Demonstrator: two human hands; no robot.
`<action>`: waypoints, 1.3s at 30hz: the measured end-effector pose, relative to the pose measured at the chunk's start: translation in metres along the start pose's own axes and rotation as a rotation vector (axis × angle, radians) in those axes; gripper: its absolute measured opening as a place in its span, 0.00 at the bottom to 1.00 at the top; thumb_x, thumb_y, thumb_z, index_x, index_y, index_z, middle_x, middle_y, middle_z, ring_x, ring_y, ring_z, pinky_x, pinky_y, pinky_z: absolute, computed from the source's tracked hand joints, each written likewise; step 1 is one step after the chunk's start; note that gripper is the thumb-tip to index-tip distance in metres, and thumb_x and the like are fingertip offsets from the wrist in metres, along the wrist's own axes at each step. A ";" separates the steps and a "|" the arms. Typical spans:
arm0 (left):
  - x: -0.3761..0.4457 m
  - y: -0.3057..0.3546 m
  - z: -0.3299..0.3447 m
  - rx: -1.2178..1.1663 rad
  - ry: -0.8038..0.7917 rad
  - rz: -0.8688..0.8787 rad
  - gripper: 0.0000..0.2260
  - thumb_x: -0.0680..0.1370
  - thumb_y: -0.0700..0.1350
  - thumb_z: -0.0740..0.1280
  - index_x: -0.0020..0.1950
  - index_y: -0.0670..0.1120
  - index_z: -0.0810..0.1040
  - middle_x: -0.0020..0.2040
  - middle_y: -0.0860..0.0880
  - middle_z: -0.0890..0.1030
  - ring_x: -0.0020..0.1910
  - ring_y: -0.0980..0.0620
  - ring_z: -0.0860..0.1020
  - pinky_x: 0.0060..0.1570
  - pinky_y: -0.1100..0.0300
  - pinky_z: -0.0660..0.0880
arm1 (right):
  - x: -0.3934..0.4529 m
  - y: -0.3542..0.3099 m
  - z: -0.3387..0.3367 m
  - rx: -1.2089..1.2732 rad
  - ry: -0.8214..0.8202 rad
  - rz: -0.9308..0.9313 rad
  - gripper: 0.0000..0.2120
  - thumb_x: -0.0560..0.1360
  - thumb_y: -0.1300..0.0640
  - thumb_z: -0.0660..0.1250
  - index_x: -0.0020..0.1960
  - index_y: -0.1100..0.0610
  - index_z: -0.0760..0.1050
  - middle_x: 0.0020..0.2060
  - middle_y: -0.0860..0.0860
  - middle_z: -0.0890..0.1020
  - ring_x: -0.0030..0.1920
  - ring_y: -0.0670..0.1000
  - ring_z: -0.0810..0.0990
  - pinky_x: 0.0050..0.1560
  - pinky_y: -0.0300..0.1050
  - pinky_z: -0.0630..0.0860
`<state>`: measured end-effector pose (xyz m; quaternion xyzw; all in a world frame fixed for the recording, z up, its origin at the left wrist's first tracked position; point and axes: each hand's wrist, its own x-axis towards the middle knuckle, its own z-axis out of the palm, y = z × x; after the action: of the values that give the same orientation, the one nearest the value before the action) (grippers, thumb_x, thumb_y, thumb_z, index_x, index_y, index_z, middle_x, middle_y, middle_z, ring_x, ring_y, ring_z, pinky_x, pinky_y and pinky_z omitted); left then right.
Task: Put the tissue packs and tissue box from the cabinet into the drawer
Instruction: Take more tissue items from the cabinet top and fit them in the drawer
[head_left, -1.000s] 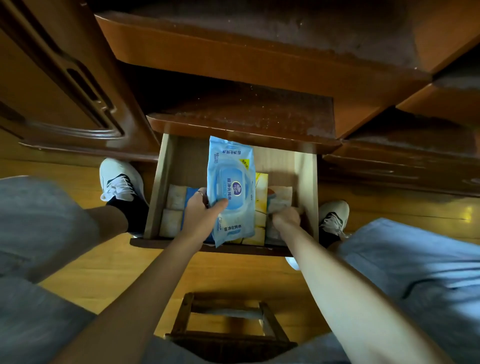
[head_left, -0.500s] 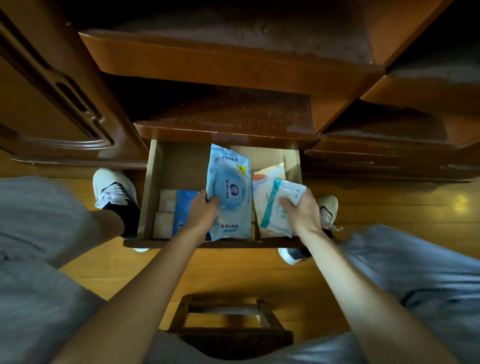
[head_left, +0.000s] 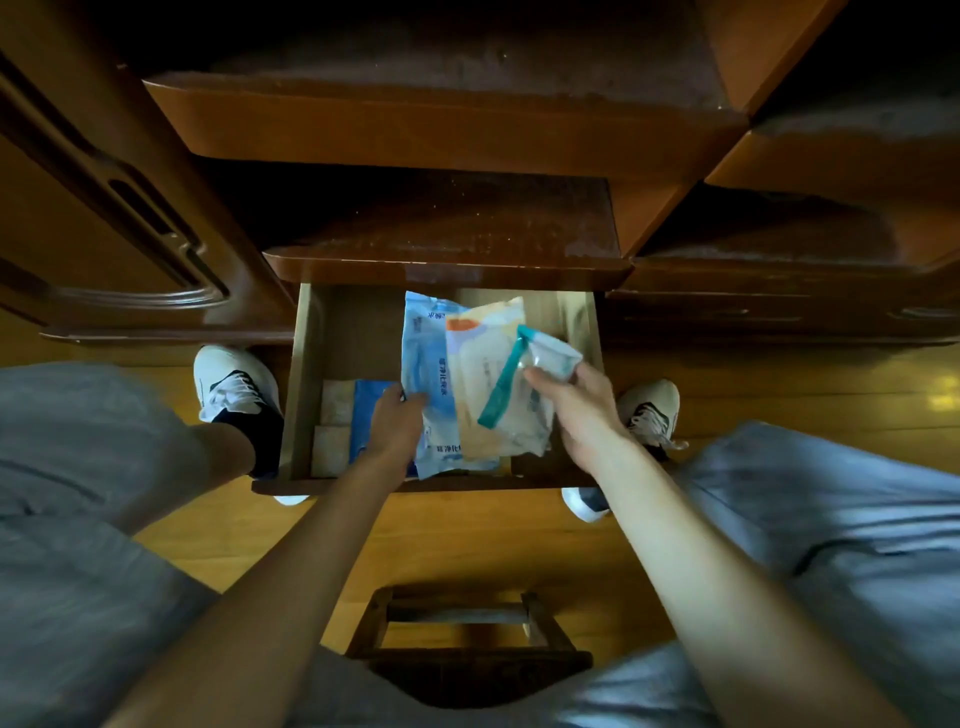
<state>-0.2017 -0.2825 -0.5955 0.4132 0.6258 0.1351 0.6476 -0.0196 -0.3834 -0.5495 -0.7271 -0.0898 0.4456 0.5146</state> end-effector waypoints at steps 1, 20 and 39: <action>-0.002 0.001 0.000 -0.026 -0.014 -0.033 0.05 0.83 0.46 0.61 0.53 0.48 0.75 0.48 0.48 0.82 0.42 0.52 0.81 0.32 0.61 0.75 | -0.001 0.005 0.009 -0.067 -0.030 -0.017 0.12 0.78 0.58 0.73 0.59 0.49 0.79 0.54 0.45 0.86 0.53 0.44 0.84 0.48 0.43 0.81; -0.004 0.000 0.008 -0.053 -0.127 0.138 0.15 0.80 0.49 0.69 0.63 0.43 0.77 0.56 0.45 0.84 0.53 0.49 0.84 0.51 0.51 0.82 | 0.005 0.030 0.059 -0.554 -0.222 -0.196 0.21 0.84 0.49 0.63 0.77 0.47 0.68 0.68 0.47 0.76 0.70 0.52 0.75 0.60 0.50 0.81; -0.010 0.000 0.151 0.369 -0.213 0.010 0.15 0.82 0.41 0.65 0.66 0.39 0.66 0.59 0.40 0.78 0.54 0.42 0.80 0.51 0.47 0.80 | 0.020 0.045 -0.073 -0.332 0.288 0.036 0.28 0.80 0.54 0.68 0.78 0.52 0.63 0.72 0.52 0.73 0.72 0.56 0.70 0.64 0.50 0.74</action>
<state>-0.0643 -0.3449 -0.6076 0.5399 0.5659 -0.0228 0.6227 0.0309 -0.4409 -0.5925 -0.8594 -0.0745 0.3255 0.3872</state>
